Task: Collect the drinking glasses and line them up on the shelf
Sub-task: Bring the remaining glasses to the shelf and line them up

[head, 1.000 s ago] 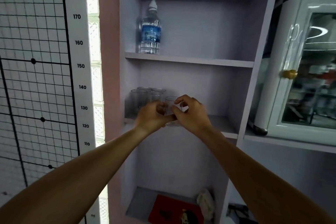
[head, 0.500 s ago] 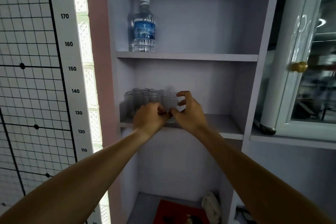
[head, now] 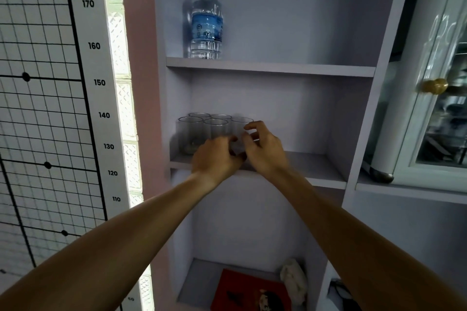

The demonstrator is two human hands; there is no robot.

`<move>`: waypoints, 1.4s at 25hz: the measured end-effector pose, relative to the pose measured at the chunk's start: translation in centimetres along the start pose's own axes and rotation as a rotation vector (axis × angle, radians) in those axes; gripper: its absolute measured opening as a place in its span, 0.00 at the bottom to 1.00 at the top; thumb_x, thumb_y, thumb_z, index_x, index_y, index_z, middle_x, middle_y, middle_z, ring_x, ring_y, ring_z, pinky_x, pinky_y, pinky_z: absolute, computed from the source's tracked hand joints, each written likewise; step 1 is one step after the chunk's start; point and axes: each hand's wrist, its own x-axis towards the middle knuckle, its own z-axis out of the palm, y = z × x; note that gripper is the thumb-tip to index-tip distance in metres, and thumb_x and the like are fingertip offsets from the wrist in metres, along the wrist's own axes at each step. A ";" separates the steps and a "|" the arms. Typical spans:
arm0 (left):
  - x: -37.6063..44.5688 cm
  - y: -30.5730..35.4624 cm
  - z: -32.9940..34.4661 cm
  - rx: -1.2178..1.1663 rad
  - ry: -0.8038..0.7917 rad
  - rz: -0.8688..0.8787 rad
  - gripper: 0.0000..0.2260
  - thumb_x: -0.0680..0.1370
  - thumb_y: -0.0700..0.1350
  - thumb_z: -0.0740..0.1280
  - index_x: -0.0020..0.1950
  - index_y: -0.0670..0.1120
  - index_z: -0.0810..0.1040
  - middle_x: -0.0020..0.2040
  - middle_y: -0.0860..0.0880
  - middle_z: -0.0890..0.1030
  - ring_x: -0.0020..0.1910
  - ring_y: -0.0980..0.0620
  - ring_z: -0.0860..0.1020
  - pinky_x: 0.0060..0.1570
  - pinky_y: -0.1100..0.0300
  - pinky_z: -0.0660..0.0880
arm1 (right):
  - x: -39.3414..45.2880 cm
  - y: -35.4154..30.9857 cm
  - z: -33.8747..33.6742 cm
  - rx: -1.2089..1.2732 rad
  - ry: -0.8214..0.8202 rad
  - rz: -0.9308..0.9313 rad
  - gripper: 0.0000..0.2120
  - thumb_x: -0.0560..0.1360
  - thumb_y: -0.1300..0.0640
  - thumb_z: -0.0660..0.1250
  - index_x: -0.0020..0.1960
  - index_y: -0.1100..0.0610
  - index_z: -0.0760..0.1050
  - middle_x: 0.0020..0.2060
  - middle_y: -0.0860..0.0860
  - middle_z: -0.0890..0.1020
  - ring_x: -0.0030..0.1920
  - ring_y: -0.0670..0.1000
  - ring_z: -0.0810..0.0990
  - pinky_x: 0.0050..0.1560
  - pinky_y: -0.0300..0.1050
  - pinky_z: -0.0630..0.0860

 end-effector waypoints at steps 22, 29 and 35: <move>-0.8 -5.4 -2.2 -0.092 0.106 0.058 0.08 0.74 0.52 0.72 0.39 0.49 0.80 0.34 0.53 0.82 0.32 0.51 0.81 0.36 0.50 0.81 | 0.6 -2.6 3.8 -0.092 -0.114 -0.110 0.16 0.80 0.53 0.65 0.67 0.52 0.69 0.61 0.56 0.80 0.55 0.56 0.82 0.52 0.47 0.81; -1.6 -3.7 -0.7 0.023 0.176 0.148 0.09 0.72 0.54 0.72 0.43 0.52 0.75 0.39 0.53 0.82 0.35 0.53 0.79 0.35 0.54 0.80 | 0.1 -0.6 1.9 -0.062 -0.031 -0.103 0.17 0.75 0.55 0.71 0.61 0.52 0.70 0.58 0.54 0.80 0.52 0.54 0.82 0.49 0.47 0.82; -1.0 -0.8 1.5 0.042 0.178 0.190 0.10 0.73 0.55 0.71 0.40 0.52 0.73 0.39 0.51 0.81 0.37 0.49 0.79 0.34 0.54 0.77 | -0.5 1.2 -1.6 -0.090 0.052 -0.100 0.14 0.72 0.52 0.71 0.55 0.47 0.69 0.54 0.50 0.78 0.47 0.51 0.81 0.42 0.46 0.82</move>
